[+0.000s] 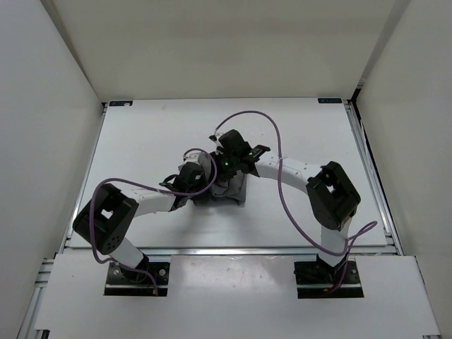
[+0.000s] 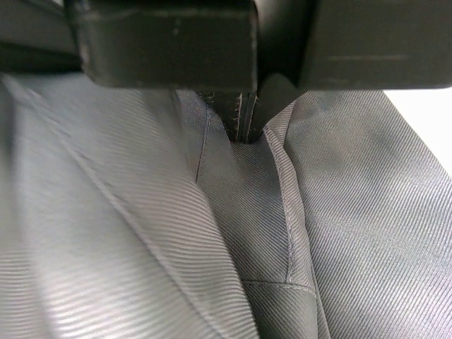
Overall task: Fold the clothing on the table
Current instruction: Fold the skirt
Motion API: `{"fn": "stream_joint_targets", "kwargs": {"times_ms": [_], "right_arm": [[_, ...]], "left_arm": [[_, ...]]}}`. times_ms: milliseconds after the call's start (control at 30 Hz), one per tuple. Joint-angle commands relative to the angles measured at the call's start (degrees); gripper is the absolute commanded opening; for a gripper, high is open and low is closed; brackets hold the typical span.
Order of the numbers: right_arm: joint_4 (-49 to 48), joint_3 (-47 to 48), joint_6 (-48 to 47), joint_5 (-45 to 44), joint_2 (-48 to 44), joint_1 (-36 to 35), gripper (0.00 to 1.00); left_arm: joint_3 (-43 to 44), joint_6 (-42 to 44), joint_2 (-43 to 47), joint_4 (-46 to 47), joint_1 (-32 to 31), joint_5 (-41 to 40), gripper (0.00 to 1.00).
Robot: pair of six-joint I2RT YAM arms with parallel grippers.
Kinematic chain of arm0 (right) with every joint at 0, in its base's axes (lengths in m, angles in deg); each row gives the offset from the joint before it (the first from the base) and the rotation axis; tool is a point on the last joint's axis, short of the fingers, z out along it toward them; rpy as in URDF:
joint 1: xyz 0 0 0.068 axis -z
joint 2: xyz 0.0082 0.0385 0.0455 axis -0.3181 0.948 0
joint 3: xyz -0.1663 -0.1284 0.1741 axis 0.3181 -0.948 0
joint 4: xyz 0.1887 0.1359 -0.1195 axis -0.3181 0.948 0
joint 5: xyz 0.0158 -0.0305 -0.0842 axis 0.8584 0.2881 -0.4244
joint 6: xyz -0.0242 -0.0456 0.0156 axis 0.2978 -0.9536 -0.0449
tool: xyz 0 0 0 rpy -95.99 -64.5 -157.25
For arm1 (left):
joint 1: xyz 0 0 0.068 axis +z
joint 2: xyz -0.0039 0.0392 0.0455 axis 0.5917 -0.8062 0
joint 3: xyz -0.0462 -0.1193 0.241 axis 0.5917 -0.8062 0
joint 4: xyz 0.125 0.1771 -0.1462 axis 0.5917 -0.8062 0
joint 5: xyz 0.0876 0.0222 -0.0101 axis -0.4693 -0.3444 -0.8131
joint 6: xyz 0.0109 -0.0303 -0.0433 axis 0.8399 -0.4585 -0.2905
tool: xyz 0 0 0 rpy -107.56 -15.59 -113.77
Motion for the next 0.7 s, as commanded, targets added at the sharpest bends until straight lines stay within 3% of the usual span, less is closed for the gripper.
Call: {"fn": "stream_joint_targets", "kwargs": {"times_ms": [0,67,100,233,267,333,400,533,667], "right_arm": [[-3.4,2.5,0.5,3.9,2.7,-0.2,0.0],[-6.0,1.6,0.9,6.8,2.6,-0.1,0.03],[-7.5,0.0,1.8,8.1,2.4,0.5,0.17],[-17.9,-4.8,4.7,18.7,0.4,2.6,0.48],[-22.6,-7.1,5.8,21.7,-1.5,3.0,0.51],[-29.0,-12.2,8.3,26.0,-6.2,4.1,0.71],[-32.8,-14.6,9.0,27.4,-9.8,4.0,0.78],[-31.0,-17.3,6.1,22.8,-19.1,3.1,0.75],[-27.7,-21.2,3.3,15.7,-24.0,5.7,0.63]], "left_arm": [[-1.7,0.1,2.2,-1.9,0.7,0.7,0.0],[-2.2,-0.2,2.5,-1.9,1.0,0.9,0.0],[-2.5,-0.2,3.0,-2.0,1.1,0.9,0.0],[-3.9,0.1,5.9,-2.8,3.1,0.7,0.0],[-4.1,0.2,6.6,-3.2,3.1,0.6,0.0],[-5.3,0.2,10.0,-3.5,5.1,0.8,0.0],[-5.7,0.3,12.5,-4.6,6.9,0.8,0.0],[-5.1,1.8,19.8,-9.9,10.9,-0.8,0.0],[-5.3,2.3,28.6,-12.4,14.9,0.8,0.0]]}}
